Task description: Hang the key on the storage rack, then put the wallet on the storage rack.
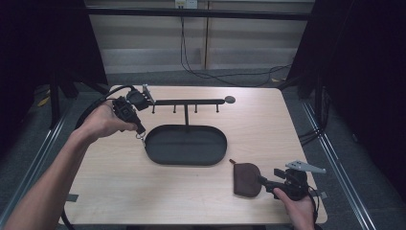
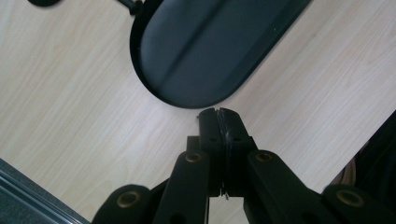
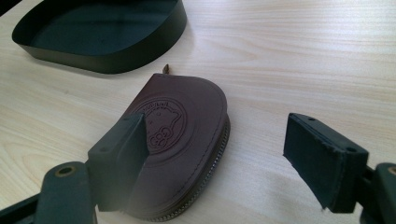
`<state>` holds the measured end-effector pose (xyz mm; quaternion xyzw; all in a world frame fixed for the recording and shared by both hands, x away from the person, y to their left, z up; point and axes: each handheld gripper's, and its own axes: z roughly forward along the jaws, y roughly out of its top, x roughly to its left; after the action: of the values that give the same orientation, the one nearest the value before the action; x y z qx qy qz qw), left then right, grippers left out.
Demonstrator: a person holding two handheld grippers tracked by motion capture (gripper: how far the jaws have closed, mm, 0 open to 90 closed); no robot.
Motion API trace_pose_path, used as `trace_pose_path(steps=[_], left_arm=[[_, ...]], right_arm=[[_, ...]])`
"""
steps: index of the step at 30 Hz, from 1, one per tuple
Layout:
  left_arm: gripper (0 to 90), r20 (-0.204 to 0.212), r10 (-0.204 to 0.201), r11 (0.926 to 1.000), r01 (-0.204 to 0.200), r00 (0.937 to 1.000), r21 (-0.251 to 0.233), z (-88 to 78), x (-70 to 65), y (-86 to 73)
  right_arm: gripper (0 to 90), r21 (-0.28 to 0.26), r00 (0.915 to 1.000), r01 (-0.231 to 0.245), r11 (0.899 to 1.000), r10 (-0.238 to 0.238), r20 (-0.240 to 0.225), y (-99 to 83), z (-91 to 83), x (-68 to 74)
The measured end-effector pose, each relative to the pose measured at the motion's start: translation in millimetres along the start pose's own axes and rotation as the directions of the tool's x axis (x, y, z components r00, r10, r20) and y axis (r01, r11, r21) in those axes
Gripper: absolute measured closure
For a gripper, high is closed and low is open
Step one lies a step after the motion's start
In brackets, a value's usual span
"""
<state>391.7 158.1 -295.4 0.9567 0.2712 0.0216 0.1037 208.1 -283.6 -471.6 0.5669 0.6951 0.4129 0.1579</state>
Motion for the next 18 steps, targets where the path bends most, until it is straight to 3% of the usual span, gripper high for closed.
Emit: trace_pose_path(steps=[10, 16, 18], left_arm=[[89.6, -0.008, 0.020, 0.9998, -0.020, 0.9998, 0.005, -2.9, 0.7, 18.1], [89.6, -0.029, -0.023, 0.9993, 0.022, 0.9993, -0.030, -12.0, 8.6, 24.6], [89.6, -0.027, -0.020, 0.9993, 0.019, 0.9994, -0.033, -15.3, 10.9, 27.6]], right_arm=[[21.6, 0.008, 1.0000, -0.001, 1.000, 0.001, -0.005, 0.6, 1.0, 0.1], [21.6, 0.008, 1.0000, -0.002, 1.000, 0.002, -0.004, 0.7, 1.6, 0.5], [21.6, 0.008, 1.0000, 0.000, 1.000, 0.000, -0.006, 0.6, 1.3, 0.7]])
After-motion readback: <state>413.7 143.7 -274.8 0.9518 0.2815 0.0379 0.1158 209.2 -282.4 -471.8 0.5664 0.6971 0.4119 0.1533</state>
